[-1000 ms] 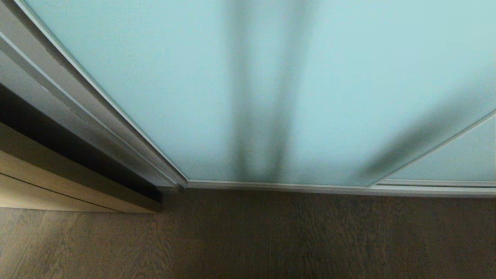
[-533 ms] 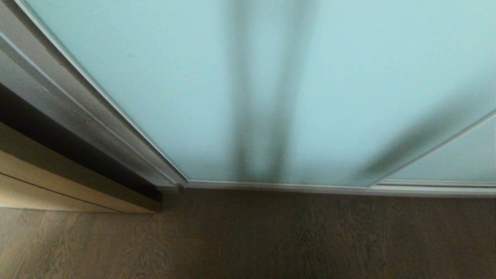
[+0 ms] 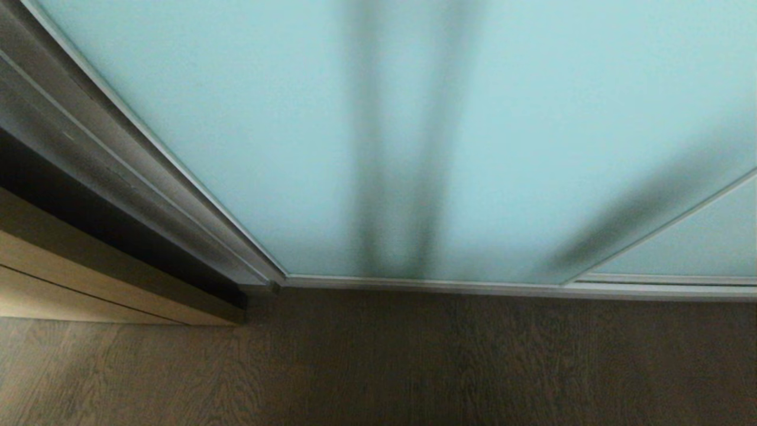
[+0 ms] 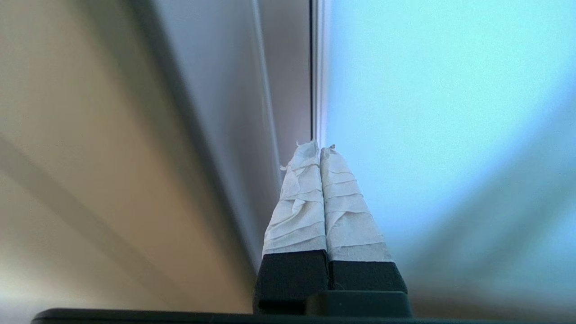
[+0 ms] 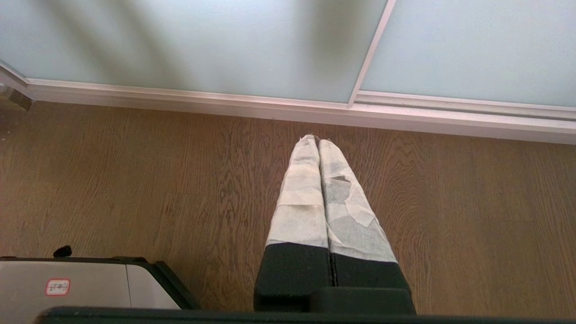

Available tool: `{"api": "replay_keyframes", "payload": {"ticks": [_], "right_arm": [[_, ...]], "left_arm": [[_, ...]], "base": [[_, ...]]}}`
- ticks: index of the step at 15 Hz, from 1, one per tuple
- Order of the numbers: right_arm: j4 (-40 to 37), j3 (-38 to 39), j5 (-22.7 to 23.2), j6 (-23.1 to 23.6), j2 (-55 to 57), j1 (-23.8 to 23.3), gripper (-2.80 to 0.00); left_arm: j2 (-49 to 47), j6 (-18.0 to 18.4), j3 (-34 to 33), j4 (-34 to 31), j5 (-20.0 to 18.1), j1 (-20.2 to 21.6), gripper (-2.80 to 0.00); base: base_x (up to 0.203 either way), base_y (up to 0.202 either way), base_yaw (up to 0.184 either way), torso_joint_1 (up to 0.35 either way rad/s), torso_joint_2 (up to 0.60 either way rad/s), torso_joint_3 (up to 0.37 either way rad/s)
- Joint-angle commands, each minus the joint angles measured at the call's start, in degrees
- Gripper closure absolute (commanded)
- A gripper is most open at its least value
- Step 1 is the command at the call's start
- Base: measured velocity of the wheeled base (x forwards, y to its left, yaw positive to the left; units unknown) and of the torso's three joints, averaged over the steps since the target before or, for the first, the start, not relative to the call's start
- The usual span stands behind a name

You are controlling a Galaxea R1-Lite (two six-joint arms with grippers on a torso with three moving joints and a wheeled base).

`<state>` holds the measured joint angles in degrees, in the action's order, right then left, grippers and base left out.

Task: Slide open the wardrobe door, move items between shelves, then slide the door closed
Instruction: Open the door

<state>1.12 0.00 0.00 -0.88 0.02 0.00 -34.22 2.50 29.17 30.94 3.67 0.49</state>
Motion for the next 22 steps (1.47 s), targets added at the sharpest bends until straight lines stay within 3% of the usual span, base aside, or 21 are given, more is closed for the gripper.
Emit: {"api": "replay_keyframes", "payload": {"ticks": [1,15,22], "right_arm": [[0.02,0.00,0.00,0.00,0.01,0.00,0.00],[0.02,0.00,0.00,0.00,-0.02,0.00,0.00],[0.02,0.00,0.00,0.00,-0.02,0.00,0.00]], "left_arm": [[-13.97,-0.21,6.26,13.34,0.97,0.11,0.00],[-29.47,-0.27,9.73,37.45,1.11,-2.60,0.00],[-37.58,0.23,12.69,40.94,5.14,-2.60,0.00]], "base": [[0.000,0.000,0.000,0.000,0.00,0.000],[0.000,0.000,0.000,0.000,0.00,0.000],[0.000,0.000,0.000,0.000,0.00,0.000]]}}
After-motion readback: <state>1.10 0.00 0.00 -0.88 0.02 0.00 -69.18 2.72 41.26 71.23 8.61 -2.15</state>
